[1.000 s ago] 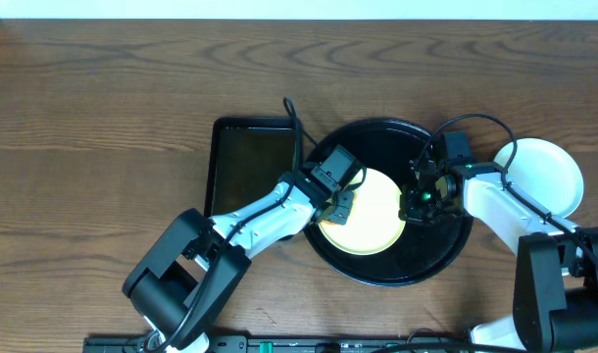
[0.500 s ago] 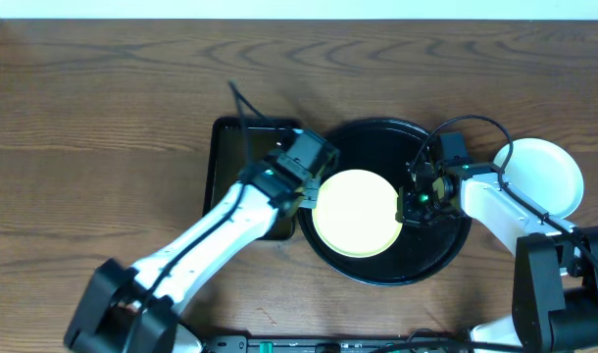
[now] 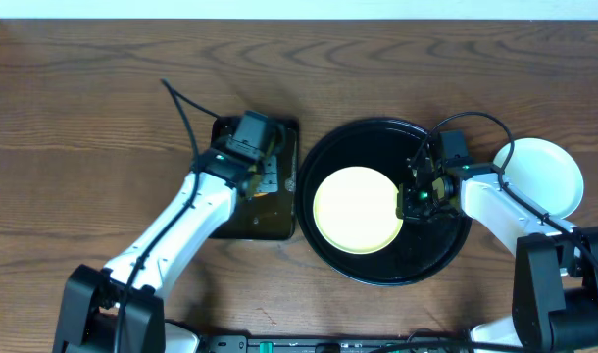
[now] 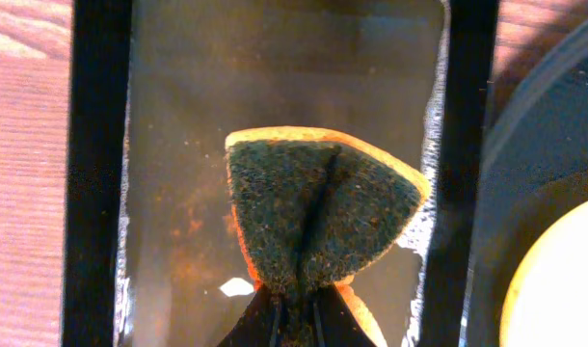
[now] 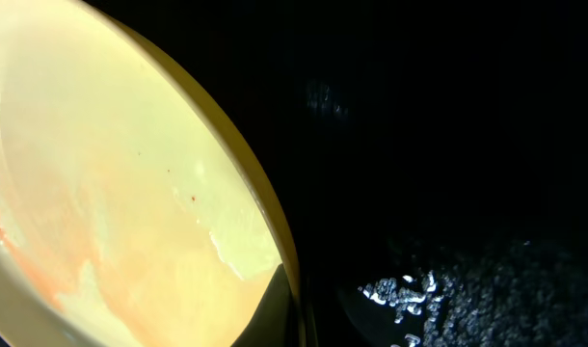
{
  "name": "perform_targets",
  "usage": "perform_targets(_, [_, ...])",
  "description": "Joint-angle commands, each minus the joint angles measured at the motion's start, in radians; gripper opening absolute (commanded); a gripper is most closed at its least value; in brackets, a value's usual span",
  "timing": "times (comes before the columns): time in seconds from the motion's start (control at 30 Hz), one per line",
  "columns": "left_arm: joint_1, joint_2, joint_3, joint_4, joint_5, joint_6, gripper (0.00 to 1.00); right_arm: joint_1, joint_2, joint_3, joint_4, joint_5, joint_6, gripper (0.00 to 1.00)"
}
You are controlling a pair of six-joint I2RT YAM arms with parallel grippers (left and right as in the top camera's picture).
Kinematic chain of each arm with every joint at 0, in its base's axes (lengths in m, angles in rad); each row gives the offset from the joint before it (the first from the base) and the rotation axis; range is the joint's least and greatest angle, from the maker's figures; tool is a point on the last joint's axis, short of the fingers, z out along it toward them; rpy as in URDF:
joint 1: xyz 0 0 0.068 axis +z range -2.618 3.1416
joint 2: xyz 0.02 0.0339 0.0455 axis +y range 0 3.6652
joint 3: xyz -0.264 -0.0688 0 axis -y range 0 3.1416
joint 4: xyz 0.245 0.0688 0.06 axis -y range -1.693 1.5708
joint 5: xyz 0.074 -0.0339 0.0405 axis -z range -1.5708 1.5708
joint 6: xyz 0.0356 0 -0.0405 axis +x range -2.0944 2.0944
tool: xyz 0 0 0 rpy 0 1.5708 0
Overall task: Clean dirty plates on tray and stack at the side
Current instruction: 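Return the sponge to the water tray with the left gripper, then lift the yellow plate with the right gripper and tilt it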
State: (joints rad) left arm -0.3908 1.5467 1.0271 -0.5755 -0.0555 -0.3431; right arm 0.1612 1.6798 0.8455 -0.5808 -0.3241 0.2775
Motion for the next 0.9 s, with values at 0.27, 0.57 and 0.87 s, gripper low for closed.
perform_targets(0.27, [0.266, 0.175, -0.029, 0.130, 0.605, 0.188, 0.07, -0.003, -0.295, -0.006, -0.011, 0.231, -0.020, 0.01])
perform_targets(0.57, [0.388, 0.358, -0.029, 0.146, 0.686, 0.200, 0.08, -0.003, -0.550, -0.006, -0.041, 0.465, -0.040, 0.01])
perform_targets(0.87, [0.393, 0.244, -0.026, 0.111, 0.792, 0.190, 0.08, -0.002, -0.597, -0.005, -0.007, 0.560, -0.158, 0.01])
